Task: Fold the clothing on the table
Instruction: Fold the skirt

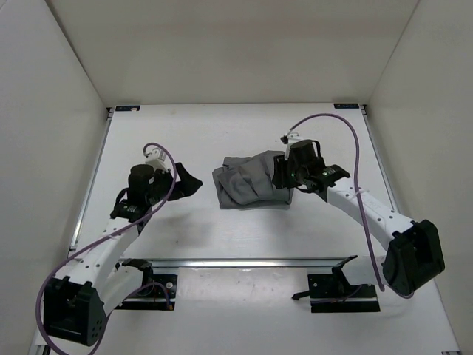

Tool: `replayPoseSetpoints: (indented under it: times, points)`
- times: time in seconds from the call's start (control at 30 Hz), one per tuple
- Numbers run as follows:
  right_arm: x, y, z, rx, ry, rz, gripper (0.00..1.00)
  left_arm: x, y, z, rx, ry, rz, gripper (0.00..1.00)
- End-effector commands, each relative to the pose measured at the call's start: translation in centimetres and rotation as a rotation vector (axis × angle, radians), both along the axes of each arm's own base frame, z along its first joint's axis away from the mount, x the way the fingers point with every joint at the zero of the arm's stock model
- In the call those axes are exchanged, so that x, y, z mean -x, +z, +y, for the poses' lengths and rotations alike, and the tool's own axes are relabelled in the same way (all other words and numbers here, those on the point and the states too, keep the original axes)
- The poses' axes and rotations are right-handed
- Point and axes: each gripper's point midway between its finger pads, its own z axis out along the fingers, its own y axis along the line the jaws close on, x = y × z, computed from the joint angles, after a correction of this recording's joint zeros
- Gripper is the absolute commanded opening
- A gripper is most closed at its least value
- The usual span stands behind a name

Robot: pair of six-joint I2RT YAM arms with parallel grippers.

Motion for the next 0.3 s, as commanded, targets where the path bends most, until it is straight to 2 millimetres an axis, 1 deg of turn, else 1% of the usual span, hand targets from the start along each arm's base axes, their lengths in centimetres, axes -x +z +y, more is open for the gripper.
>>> replayPoseSetpoints:
  times: [0.0, 0.07, 0.1, 0.13, 0.17, 0.2, 0.23, 0.27]
  points:
    - [-1.0, 3.0, -0.2, -0.111, -0.006, -0.094, 0.41, 0.3, 0.2, 0.6, -0.047, 0.021, -0.004, 0.99]
    - [-1.4, 2.8, -0.8, -0.102, -0.018, -0.091, 0.42, 0.9, -0.3, 0.7, -0.054, 0.016, 0.019, 0.99]
    - [-1.6, 3.1, -0.9, -0.105, -0.016, -0.105, 0.42, 1.0, -0.7, 1.1, -0.053, 0.029, 0.028, 0.99]
    - [-1.7, 3.3, -0.6, -0.106, -0.005, -0.108, 0.43, 1.4, -0.7, 1.0, -0.056, 0.025, 0.032, 0.99]
    - [-2.0, 3.6, -0.3, -0.113, -0.001, -0.124, 0.42, 1.8, -1.3, 1.2, -0.070, 0.026, 0.052, 0.99]
    - [-2.2, 3.3, -0.1, -0.123, 0.003, -0.119, 0.42, 1.8, -1.6, 1.3, -0.077, 0.028, 0.064, 0.99]
    - [-2.2, 3.3, 0.5, -0.131, 0.024, -0.114, 0.42, 1.8, -1.5, 1.7, -0.085, 0.046, 0.070, 0.98]
    - [-2.4, 3.3, 0.9, -0.140, 0.030, -0.110, 0.43, 2.0, -1.8, 2.0, -0.104, 0.055, 0.084, 0.98]
